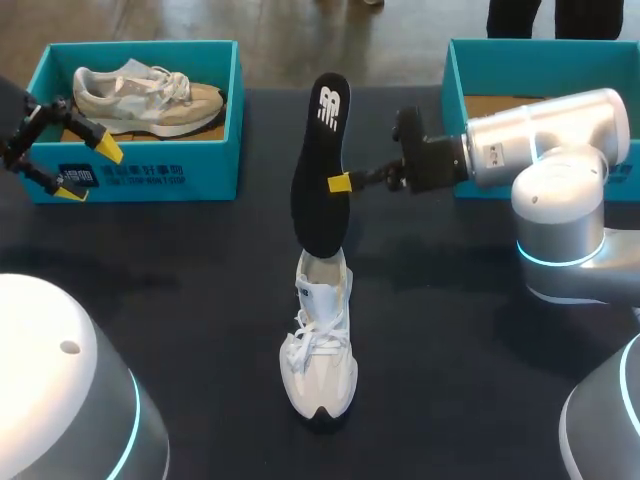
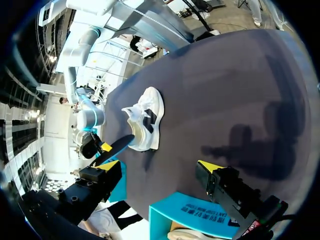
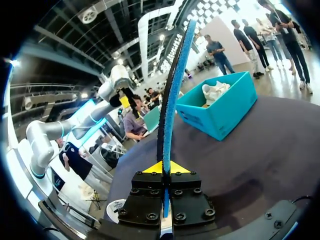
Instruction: Take the shoe out of the shoebox, open the shoe tongue, remove and reinsert the insole, then place the shoe into the shoebox
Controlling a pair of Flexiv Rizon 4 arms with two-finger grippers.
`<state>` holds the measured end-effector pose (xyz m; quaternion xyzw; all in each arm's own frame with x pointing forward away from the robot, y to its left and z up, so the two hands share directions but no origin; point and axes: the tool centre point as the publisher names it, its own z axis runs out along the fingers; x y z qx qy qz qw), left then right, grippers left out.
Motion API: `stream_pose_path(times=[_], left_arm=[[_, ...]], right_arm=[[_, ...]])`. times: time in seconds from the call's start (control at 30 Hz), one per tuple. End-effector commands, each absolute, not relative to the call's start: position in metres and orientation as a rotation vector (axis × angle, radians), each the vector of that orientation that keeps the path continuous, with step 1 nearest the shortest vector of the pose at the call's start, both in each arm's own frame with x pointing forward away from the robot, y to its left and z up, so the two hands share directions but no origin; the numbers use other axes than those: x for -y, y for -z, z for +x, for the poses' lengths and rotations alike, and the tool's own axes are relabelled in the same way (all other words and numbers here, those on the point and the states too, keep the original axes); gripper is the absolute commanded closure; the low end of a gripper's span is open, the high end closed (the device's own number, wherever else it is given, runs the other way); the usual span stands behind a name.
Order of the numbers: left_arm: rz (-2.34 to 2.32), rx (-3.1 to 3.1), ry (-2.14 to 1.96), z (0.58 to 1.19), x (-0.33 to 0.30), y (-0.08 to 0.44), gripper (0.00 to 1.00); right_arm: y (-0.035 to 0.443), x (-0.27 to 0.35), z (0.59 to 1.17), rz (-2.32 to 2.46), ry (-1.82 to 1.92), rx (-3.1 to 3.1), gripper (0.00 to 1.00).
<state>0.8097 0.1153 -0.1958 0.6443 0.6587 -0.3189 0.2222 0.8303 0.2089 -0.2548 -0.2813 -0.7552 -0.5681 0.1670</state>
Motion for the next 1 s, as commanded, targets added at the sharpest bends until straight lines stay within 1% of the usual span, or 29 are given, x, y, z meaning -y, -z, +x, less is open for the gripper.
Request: stream_pose_path(times=[0.03,0.6,1.0], left_arm=[[1.781,-1.819,0.879,0.81,-0.116,0.196,0.0],[1.781,-1.819,0.879,0.81,-0.116,0.196,0.0],[1.781,-1.819,0.879,0.81,-0.116,0.196,0.0]], right_arm=[[0.254,-0.211,0.831,-0.803,1.611,2.153,1.0],[0.27,-0.213,0.825,-0.654,1.603,2.295,1.0],[0.28,-0.218,0.827,-0.634,1.573,2.322,1.0]])
